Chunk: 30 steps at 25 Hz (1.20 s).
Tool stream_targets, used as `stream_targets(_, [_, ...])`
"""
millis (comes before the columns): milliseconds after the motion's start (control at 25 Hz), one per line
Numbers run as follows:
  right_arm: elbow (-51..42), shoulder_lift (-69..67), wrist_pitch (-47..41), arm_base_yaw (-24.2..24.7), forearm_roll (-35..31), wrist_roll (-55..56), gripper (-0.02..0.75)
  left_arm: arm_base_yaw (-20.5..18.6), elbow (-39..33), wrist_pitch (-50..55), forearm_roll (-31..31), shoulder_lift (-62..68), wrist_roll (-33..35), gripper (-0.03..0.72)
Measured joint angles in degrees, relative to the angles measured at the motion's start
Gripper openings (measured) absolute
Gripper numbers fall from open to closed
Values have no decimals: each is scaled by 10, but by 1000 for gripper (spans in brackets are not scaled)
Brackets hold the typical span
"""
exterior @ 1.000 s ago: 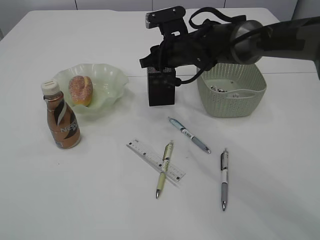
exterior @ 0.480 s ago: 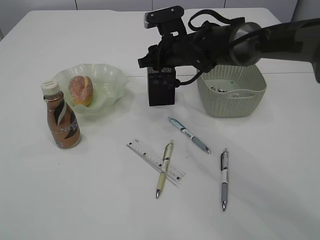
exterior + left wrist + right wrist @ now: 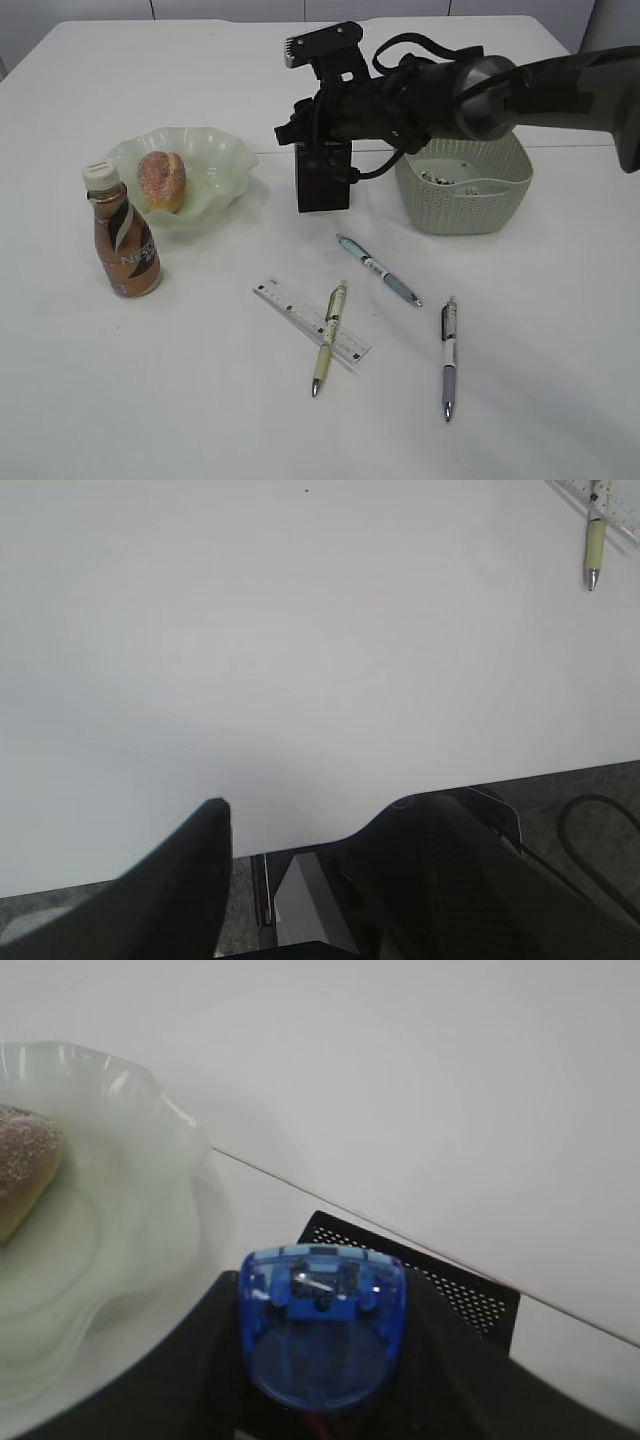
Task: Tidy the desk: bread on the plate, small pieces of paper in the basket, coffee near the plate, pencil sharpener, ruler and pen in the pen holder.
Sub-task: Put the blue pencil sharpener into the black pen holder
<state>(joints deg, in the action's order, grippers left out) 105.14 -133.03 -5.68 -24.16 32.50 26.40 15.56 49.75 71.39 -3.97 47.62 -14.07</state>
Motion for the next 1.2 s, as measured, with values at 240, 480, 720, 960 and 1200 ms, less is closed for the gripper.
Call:
stream_targets(240, [0,0,9,1,3,0,361,0,0,0,0,0,0,445])
stream_targets(480, [0,0,18,4,6,0,368,0,0,0,0,0,0,445])
stream_targets(720, [0,0,29,12,7,0,398,0,0,0,0,0,0,445])
stream_targets(960, [0,0,31,12,5,0,404,0,0,0,0,0,0,445])
stream_targets(1200, [4,0,26,12,3,19,404,0,0,0,0,0,0,445])
